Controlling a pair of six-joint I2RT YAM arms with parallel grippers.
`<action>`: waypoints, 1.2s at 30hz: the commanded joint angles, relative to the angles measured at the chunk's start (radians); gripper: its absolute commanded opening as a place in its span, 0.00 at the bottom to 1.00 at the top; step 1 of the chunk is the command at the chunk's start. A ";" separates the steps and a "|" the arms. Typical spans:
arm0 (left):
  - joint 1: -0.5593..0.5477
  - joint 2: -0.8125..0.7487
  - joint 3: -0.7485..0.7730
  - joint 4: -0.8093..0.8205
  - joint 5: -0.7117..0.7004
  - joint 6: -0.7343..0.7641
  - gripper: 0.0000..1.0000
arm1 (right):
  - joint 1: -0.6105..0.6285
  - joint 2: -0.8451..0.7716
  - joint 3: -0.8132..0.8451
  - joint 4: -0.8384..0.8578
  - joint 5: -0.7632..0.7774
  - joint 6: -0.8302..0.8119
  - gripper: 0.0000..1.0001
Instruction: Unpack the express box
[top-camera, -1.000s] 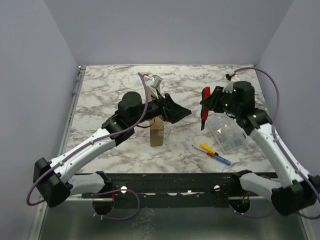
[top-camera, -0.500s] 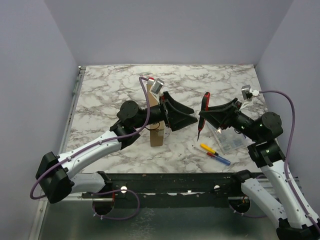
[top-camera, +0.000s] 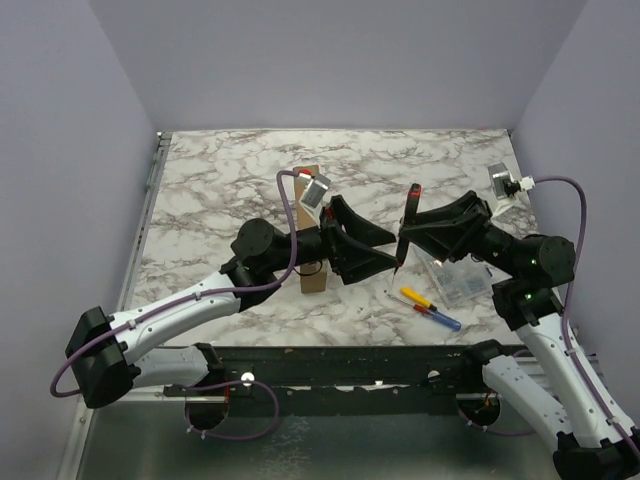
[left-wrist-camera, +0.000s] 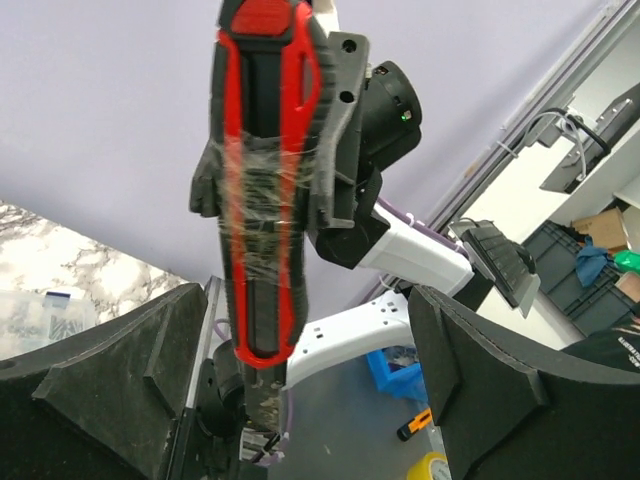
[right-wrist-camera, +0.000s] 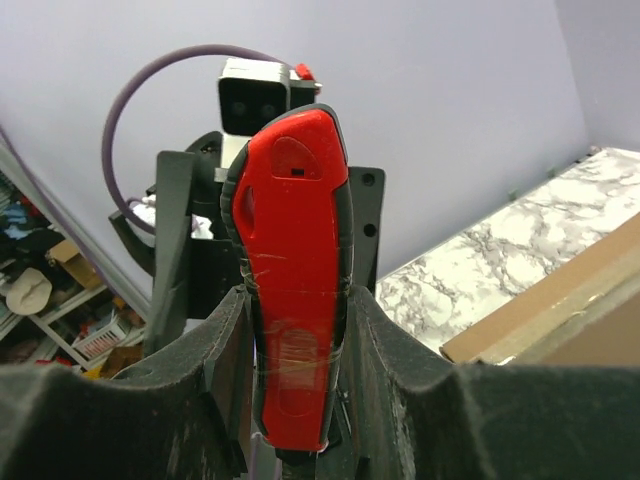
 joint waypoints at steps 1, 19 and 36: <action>-0.034 0.046 0.019 0.027 -0.070 0.005 0.90 | 0.003 -0.008 0.016 0.095 -0.050 0.055 0.01; -0.085 0.127 0.104 -0.062 -0.297 0.181 0.07 | 0.003 -0.110 0.073 -0.395 0.169 -0.123 0.26; -0.101 0.309 0.377 -0.469 -0.837 0.513 0.00 | 0.003 0.167 0.575 -1.294 0.716 -0.155 1.00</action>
